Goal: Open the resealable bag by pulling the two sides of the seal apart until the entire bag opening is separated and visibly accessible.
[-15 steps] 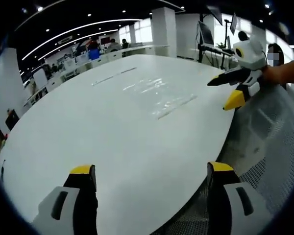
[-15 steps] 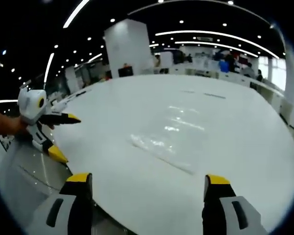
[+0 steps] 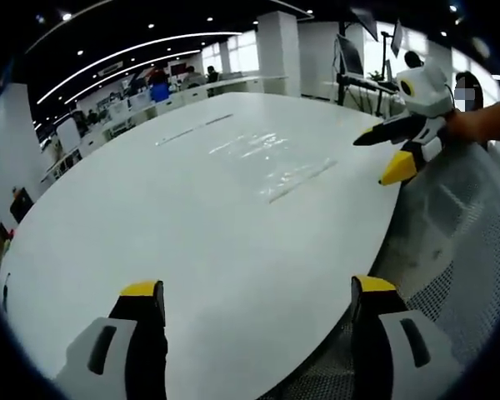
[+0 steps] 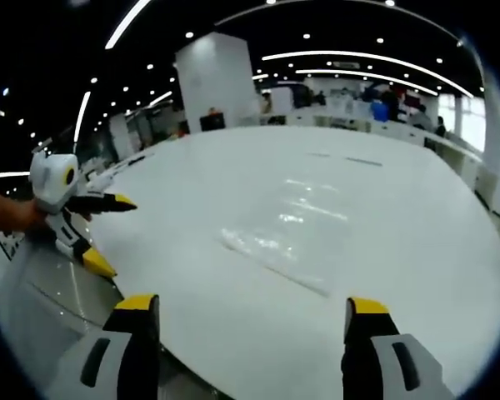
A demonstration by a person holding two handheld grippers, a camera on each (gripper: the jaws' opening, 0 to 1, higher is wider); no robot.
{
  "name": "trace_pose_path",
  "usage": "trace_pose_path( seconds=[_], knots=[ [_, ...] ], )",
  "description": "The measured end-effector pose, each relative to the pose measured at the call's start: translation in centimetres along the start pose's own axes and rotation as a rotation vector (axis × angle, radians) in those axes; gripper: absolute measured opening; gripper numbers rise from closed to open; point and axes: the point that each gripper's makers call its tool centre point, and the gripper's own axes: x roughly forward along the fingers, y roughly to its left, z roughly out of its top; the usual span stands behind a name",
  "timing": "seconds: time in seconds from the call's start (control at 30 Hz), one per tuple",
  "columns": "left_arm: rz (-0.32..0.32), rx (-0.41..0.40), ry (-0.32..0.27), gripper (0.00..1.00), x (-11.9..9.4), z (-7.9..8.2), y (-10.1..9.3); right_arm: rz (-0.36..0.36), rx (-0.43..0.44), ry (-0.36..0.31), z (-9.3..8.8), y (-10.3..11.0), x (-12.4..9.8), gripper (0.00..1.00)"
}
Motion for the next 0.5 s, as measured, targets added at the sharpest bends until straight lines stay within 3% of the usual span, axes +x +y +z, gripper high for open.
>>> trace_pose_path(
  seconds=[0.5],
  knots=[
    [0.003, 0.007, 0.012, 0.92, 0.09, -0.25, -0.02, -0.002, 0.011, -0.005, 0.05, -0.14, -0.06, 0.90]
  ],
)
